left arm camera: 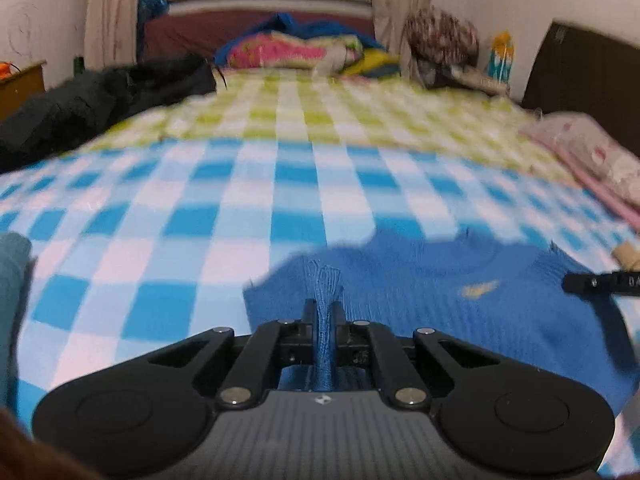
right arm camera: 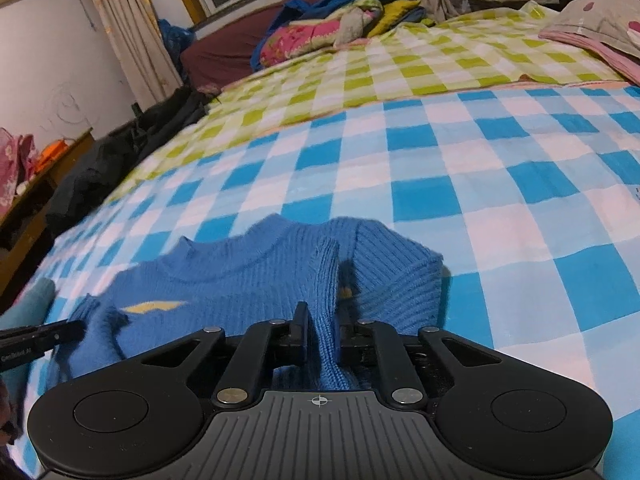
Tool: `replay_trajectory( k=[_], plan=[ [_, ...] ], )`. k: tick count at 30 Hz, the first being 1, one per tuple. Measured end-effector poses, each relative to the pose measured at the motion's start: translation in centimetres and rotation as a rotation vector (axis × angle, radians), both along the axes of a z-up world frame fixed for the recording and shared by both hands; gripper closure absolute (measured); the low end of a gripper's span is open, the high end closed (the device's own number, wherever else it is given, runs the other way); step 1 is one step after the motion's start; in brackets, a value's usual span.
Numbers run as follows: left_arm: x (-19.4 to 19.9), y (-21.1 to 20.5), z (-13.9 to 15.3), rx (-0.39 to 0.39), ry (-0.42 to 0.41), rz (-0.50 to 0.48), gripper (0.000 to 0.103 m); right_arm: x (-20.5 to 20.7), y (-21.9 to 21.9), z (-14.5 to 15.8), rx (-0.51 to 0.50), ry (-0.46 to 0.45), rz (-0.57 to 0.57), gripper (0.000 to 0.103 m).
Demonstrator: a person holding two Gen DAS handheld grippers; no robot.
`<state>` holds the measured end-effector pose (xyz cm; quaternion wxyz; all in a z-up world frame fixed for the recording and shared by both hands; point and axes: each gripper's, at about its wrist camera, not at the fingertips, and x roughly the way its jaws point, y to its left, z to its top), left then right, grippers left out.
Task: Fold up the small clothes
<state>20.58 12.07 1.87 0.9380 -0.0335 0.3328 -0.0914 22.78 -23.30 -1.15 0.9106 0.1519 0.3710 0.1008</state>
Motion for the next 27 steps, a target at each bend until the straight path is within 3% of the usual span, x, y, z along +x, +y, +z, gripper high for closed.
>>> replay_trajectory(
  k=[6,10,12,14,17,20,23,27],
  plan=[
    [-1.8,2.1,3.9,-0.097,-0.16,0.057,0.091,-2.6,-1.6,4.4,0.146,-0.173,-0.061,0.093],
    [-1.2,3.4,2.5,-0.11,-0.17,0.145,0.091,-3.7,-1.7,5.5,0.182,-0.266,-0.113,0.093],
    [0.1,3.6,0.0,-0.08,-0.102,0.185,0.091,-3.0,-1.6,4.1,0.137,-0.243,-0.163,0.093],
    [0.8,3.6,-2.4,-0.055,-0.039,0.201,0.091,-1.5,-1.8,1.6,0.107,-0.149,-0.206,0.093],
    [0.2,3.1,-3.7,-0.063,-0.006,0.184,0.091,-1.0,-2.0,-1.1,0.08,-0.054,-0.242,0.093],
    [-0.3,2.8,-3.0,-0.059,-0.022,0.164,0.091,-1.7,-2.2,-0.9,0.09,-0.076,-0.223,0.093],
    [0.0,3.0,-1.4,-0.108,-0.05,0.162,0.091,-1.7,-2.1,0.1,0.102,-0.098,-0.213,0.093],
    [0.0,3.2,1.6,-0.147,-0.148,0.152,0.091,-2.4,-1.8,2.6,0.197,-0.171,-0.207,0.093]
  ],
)
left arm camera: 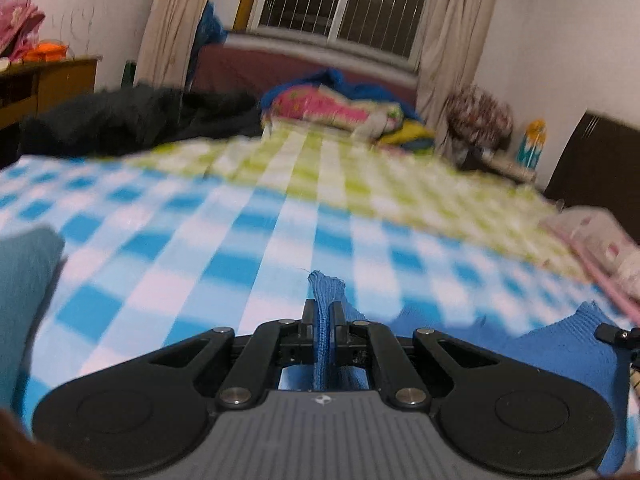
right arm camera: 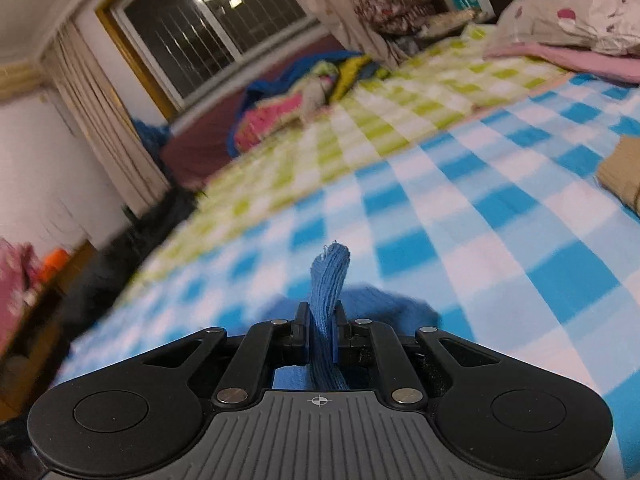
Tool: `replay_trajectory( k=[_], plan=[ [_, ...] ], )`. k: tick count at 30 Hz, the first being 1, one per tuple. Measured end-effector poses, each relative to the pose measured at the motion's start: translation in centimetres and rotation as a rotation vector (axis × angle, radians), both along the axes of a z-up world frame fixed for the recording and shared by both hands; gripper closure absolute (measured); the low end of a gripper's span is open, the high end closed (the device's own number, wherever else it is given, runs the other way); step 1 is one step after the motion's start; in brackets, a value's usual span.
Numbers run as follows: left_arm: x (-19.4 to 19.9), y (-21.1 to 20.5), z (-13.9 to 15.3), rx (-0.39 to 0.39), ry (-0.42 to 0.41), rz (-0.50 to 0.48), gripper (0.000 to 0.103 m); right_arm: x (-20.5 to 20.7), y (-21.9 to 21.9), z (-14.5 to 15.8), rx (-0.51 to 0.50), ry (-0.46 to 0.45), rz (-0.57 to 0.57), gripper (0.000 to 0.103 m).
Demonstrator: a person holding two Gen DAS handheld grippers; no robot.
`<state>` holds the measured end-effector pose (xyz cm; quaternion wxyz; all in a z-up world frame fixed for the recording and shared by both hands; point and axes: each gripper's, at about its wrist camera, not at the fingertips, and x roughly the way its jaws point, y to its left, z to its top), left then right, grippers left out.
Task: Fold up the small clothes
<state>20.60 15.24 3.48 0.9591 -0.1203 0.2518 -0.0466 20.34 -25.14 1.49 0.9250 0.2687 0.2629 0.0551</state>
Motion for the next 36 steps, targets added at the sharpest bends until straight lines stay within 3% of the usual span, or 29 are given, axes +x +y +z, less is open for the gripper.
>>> replay_trajectory(
  k=[4,7,8,10,12,13,17,19,21,23,28,30,31,36],
  plan=[
    [-1.4,0.6,1.4,0.003,-0.108,0.048,0.094,-1.7,-0.4,2.5,0.055,-0.125,-0.011,0.093],
    [-0.8,1.1,-0.2,-0.007,-0.072,0.073,0.094,-3.0,-0.8,2.6,0.052,-0.196,-0.049,0.093],
    [-0.3,1.0,-1.3,0.003,-0.031,0.075,0.094,-3.0,-0.6,2.0,0.025,-0.188,-0.061,0.093],
    [0.7,0.6,-3.7,0.04,0.069,0.077,0.094,-1.4,0.1,0.0,-0.06,-0.089,-0.048,0.093],
    [0.2,0.6,-4.9,0.006,0.115,0.051,0.094,0.8,0.5,-3.0,-0.13,0.096,-0.059,0.092],
    [-0.2,0.4,-4.9,0.004,0.115,0.041,0.094,1.3,0.2,-4.0,-0.113,0.138,-0.049,0.092],
    [-1.4,-0.4,-3.9,0.061,0.072,0.031,0.09,0.9,-0.7,-3.5,-0.066,0.103,-0.043,0.088],
    [-1.6,-0.8,-3.2,0.059,0.054,0.007,0.083,1.2,-0.6,-3.1,-0.074,0.1,-0.032,0.088],
    [-1.7,-1.3,-2.8,0.06,0.04,-0.029,0.062,1.1,-0.4,-3.0,-0.066,0.095,-0.014,0.086],
    [-1.4,-1.8,-3.0,0.085,0.046,-0.05,0.054,1.3,-0.3,-3.1,-0.067,0.092,0.001,0.083],
    [0.0,-2.5,-4.7,0.098,0.148,-0.053,0.058,1.2,-0.1,-3.7,-0.068,0.124,0.034,0.083],
    [-0.2,-2.8,-4.5,0.1,0.138,-0.062,0.077,1.1,-0.2,-3.7,-0.064,0.125,0.044,0.083],
    [-0.2,-2.9,-4.3,0.109,0.133,-0.063,0.079,1.2,-0.2,-3.6,-0.066,0.125,0.05,0.083],
    [0.6,-2.8,-4.0,0.107,0.153,-0.073,0.08,1.4,0.1,-3.3,-0.086,0.121,0.072,0.083]
  ],
)
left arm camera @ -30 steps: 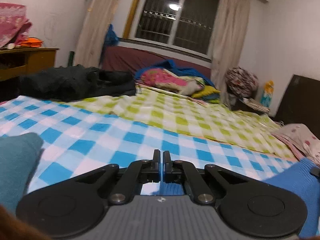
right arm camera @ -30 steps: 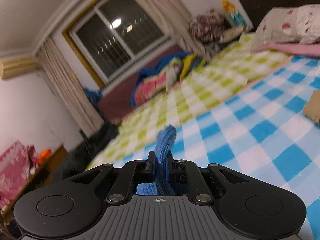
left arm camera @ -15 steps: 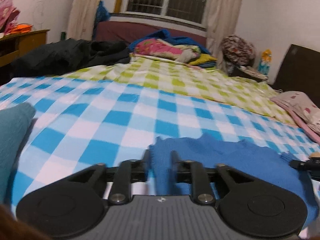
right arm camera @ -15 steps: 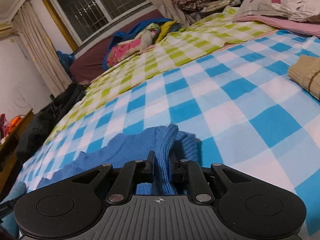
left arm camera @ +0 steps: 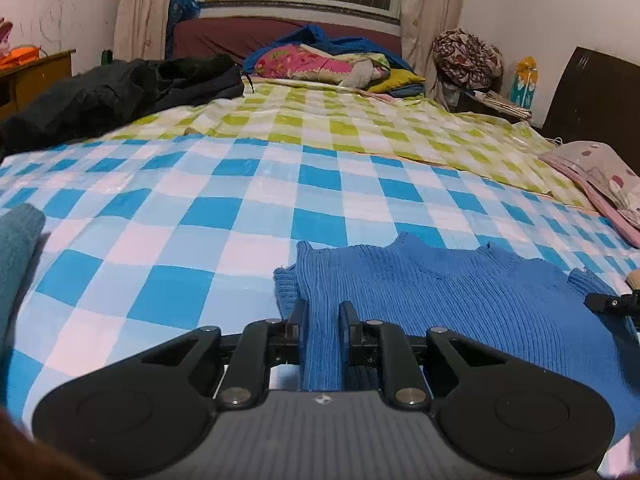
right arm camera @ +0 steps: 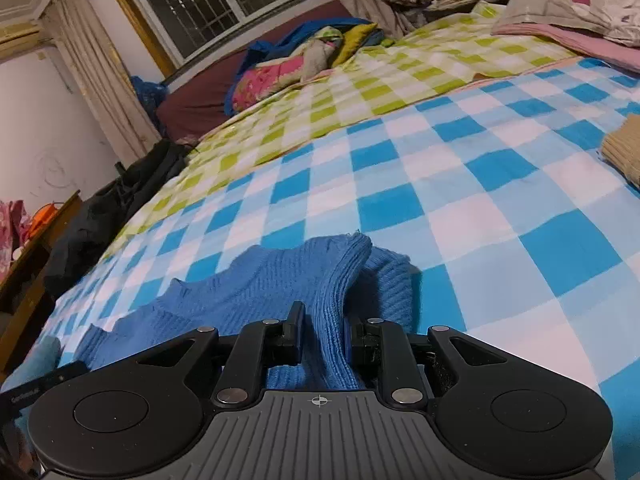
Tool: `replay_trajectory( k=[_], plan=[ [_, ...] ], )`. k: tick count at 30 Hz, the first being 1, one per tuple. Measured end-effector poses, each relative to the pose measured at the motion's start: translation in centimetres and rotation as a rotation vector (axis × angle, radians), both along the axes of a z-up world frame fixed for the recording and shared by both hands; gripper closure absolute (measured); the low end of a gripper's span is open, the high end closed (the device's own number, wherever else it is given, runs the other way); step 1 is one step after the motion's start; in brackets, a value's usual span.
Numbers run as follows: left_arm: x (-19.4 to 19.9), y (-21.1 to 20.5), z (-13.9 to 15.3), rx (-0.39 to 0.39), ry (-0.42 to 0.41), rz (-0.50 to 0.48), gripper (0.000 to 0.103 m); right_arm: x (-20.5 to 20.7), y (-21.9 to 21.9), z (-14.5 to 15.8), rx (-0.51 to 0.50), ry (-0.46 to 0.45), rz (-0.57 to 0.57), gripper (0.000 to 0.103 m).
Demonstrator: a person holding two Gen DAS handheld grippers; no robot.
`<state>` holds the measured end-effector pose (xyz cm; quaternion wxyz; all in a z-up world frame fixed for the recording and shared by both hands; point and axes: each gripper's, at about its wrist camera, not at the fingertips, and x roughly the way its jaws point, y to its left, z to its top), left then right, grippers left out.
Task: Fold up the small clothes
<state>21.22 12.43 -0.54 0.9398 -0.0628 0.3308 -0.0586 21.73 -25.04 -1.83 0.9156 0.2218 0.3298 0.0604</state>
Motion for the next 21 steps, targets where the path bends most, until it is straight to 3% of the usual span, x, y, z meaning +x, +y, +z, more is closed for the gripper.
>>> replay_trajectory(
  k=[5,6,10,13,16,19,20,21],
  plan=[
    [1.7,-0.1,-0.8,-0.025,0.058,-0.028,0.079,1.0,0.4,-0.5,-0.009,0.036,0.026,0.08],
    [1.6,-0.3,-0.7,-0.013,0.05,-0.03,0.088,1.2,0.4,-0.5,-0.009,0.042,0.031,0.08],
    [-0.4,-0.2,1.6,-0.012,-0.052,-0.034,0.091,1.0,0.4,0.6,-0.005,0.035,0.03,0.092],
    [-3.1,0.7,5.1,-0.085,-0.182,-0.036,0.091,-1.4,-0.2,3.7,0.079,-0.092,0.032,0.092],
    [-5.0,0.9,7.1,-0.083,-0.314,-0.02,0.091,-5.1,-0.4,7.5,0.148,-0.31,0.062,0.093],
    [-3.0,1.3,5.4,-0.098,-0.253,0.017,0.091,-6.6,-0.1,8.8,0.09,-0.435,0.006,0.093],
    [-2.0,1.4,4.2,-0.103,-0.202,0.023,0.091,-6.1,-0.1,8.4,0.08,-0.416,-0.011,0.093],
    [-1.1,1.3,2.9,-0.093,-0.158,0.034,0.091,-4.8,-0.2,7.2,0.081,-0.336,-0.02,0.093]
  ],
)
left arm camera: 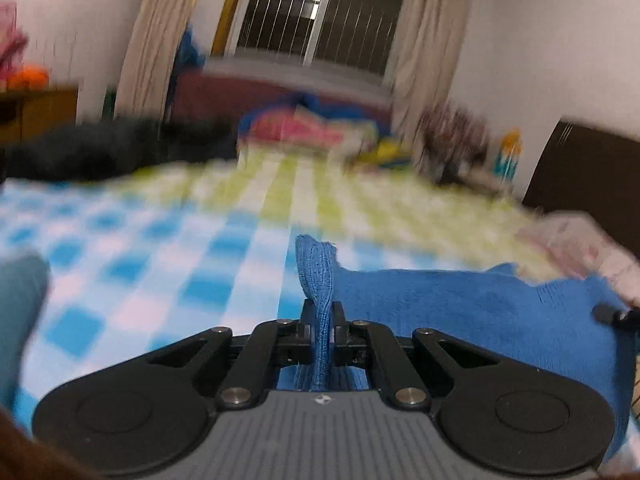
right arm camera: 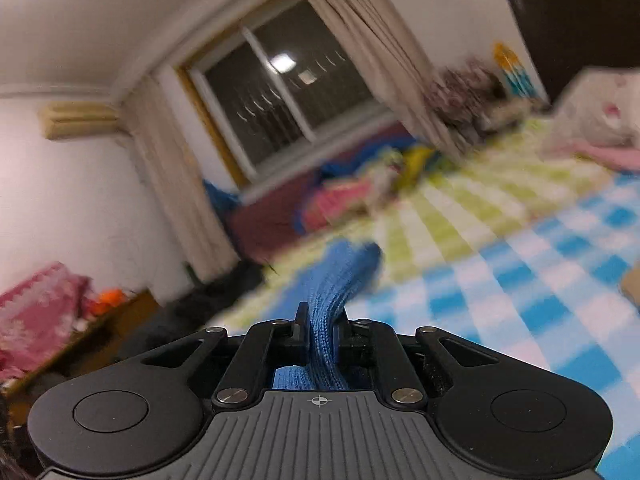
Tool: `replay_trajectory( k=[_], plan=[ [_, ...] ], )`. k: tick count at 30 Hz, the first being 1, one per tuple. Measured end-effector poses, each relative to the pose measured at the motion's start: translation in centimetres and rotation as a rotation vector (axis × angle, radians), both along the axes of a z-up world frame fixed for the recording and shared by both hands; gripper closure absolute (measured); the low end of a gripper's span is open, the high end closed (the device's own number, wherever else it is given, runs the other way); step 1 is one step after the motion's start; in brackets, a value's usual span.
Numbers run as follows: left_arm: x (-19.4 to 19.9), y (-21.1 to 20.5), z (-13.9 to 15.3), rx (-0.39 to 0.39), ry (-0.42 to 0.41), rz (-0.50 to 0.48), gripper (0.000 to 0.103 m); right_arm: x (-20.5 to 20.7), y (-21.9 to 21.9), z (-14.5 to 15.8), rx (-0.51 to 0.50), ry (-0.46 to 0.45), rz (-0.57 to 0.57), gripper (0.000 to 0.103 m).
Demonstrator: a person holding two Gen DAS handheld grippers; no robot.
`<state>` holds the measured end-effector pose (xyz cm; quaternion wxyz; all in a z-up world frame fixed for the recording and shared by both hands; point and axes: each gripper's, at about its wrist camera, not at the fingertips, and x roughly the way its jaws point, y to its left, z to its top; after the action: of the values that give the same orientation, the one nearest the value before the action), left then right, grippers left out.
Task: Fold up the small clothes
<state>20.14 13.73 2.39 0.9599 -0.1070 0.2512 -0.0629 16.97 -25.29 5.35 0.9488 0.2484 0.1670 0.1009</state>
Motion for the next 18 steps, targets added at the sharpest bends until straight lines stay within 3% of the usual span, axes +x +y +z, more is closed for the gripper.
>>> replay_trajectory(
  k=[3,5,11,18],
  plan=[
    [1.3,-0.8,-3.3,0.086,0.087,0.023,0.09,3.5,0.0,-4.8,-0.038,0.231,-0.025,0.093],
    [1.1,-1.3,-4.3,0.136,0.101,0.023,0.089,4.5,0.2,-7.1,-0.104,0.313,-0.054,0.093],
    [0.4,-1.6,-4.3,0.177,0.096,0.023,0.086,4.7,0.1,-7.4,-0.123,0.32,-0.063,0.092],
    [-1.1,-1.9,-3.0,0.203,0.048,0.046,0.081,4.3,-0.2,-7.0,-0.153,0.314,-0.072,0.084]
  ],
)
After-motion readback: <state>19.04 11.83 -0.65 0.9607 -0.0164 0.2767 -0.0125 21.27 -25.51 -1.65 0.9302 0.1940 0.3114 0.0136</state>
